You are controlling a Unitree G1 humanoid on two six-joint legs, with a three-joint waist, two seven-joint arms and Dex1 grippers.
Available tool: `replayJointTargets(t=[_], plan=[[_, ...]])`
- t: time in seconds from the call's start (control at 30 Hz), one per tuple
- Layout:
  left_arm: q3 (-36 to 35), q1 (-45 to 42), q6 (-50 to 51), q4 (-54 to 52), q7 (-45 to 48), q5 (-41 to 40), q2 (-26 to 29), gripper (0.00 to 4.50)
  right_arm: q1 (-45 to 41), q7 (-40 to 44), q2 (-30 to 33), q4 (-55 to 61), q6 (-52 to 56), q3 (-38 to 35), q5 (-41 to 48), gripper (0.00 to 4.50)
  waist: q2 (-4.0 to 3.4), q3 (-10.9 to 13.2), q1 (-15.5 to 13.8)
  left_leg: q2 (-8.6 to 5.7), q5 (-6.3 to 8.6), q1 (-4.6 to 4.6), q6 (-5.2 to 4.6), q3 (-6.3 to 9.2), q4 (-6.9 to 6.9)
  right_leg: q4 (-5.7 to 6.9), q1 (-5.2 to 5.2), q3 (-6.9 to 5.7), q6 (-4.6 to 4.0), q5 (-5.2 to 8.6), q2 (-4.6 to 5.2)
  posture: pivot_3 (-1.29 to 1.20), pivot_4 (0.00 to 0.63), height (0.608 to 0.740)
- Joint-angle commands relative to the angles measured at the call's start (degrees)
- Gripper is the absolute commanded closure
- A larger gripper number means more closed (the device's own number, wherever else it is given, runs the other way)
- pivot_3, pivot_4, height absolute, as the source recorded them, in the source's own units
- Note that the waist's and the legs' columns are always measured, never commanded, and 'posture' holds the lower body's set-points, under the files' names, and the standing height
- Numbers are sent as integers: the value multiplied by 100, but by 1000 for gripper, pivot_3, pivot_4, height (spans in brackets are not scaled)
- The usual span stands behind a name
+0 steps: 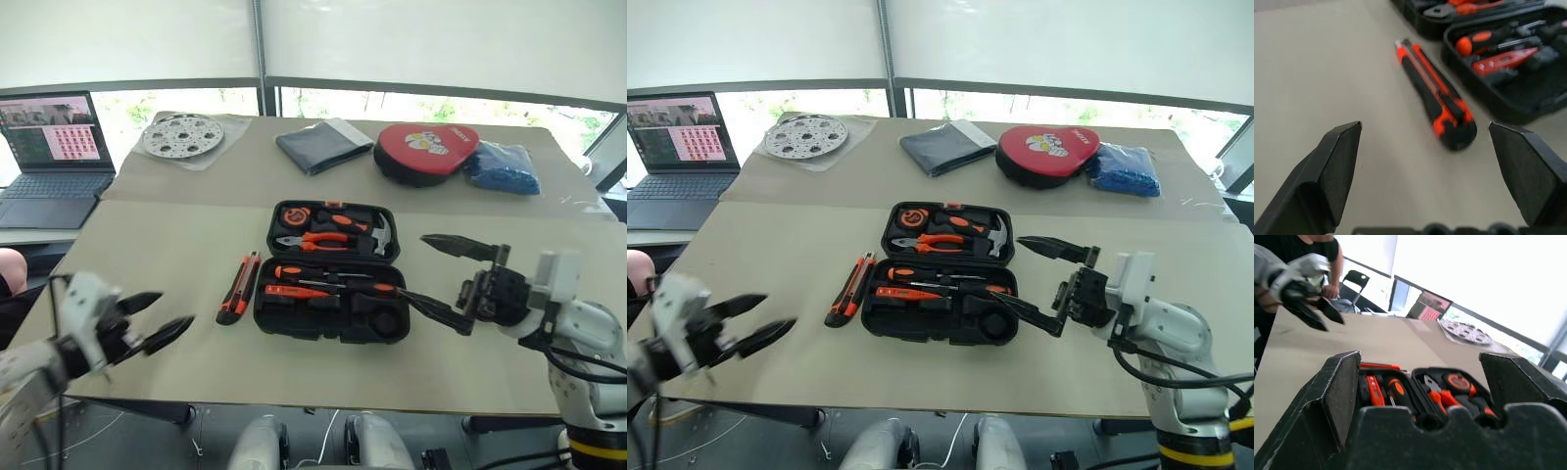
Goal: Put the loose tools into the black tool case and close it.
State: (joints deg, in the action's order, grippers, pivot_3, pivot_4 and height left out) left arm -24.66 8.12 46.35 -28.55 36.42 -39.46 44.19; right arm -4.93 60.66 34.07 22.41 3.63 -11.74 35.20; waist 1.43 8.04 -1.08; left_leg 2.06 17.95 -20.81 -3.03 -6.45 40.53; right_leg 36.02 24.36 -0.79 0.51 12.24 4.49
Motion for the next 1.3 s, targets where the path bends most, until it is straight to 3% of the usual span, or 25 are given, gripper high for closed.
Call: replayJointTargets(t=[0.03,0.2,0.3,0.4,0.57,0.6,0.73,0.8,0.93,1.07,1.3], plan=[[579,-482,659,-161,-883,230,-136,41,-121,-16,-20,10,-1,28,121,0,2,0,44,-2,-1,1,3,0,-7,-1,0,1,0,0,0,0,150,740],[1776,-1358,860,487,-1508,931,-557,41,36,116,-46,-51,-168,-45,158,0,4,1,49,-14,-21,23,37,-4,-65,-18,1,8,-9,7,-3,0,150,740],[2035,-1797,855,831,-1580,961,-982,41,131,188,-74,-115,-288,-95,135,0,5,2,40,-14,-19,29,35,-3,-71,-16,-1,6,-14,10,-8,0,150,740],[2368,-1871,951,905,-1342,1099,-907,873,152,216,-107,-172,-359,-92,98,0,7,3,37,-16,-18,37,30,-4,-71,-14,-10,8,-13,10,-5,0,150,740],[2420,-1758,688,1111,-1182,1424,-682,2737,108,198,-118,-271,-419,-102,78,0,6,3,40,-14,-17,51,28,-4,-73,-11,-15,13,-13,11,-4,0,150,740],[2348,-1723,583,1163,-1094,1452,-612,2846,104,203,-112,-288,-432,-101,68,0,6,3,48,-13,-17,52,29,-4,-73,-10,-15,13,-14,11,-5,0,150,740],[1945,-1670,-645,1546,-499,1620,-313,2848,143,198,-69,-267,-423,-127,84,0,5,3,95,-9,-18,53,30,-6,-76,-7,-11,14,-17,13,-6,0,150,740],[1668,-1778,-1645,1925,212,1591,-99,2848,218,211,14,-198,-337,-199,150,0,11,8,99,-8,-19,52,34,-6,-78,-2,-5,13,-22,16,-6,0,150,740],[2027,-2205,-3218,2333,2245,1567,388,2848,478,355,410,-49,-48,-403,334,0,19,17,26,-3,-21,40,36,-5,-77,-2,3,-1,-34,22,-4,0,150,740],[2818,-2993,-3154,1996,3367,1431,351,2848,751,508,829,12,243,-576,458,0,18,17,-55,-17,-8,27,14,-11,-67,-24,-4,-5,-28,22,14,0,150,740],[4577,-4081,-2072,1591,3632,2436,110,2848,920,423,883,126,357,-593,414,0,19,17,30,-26,-4,-16,6,-10,-24,-36,4,8,7,21,-9,0,150,740]])
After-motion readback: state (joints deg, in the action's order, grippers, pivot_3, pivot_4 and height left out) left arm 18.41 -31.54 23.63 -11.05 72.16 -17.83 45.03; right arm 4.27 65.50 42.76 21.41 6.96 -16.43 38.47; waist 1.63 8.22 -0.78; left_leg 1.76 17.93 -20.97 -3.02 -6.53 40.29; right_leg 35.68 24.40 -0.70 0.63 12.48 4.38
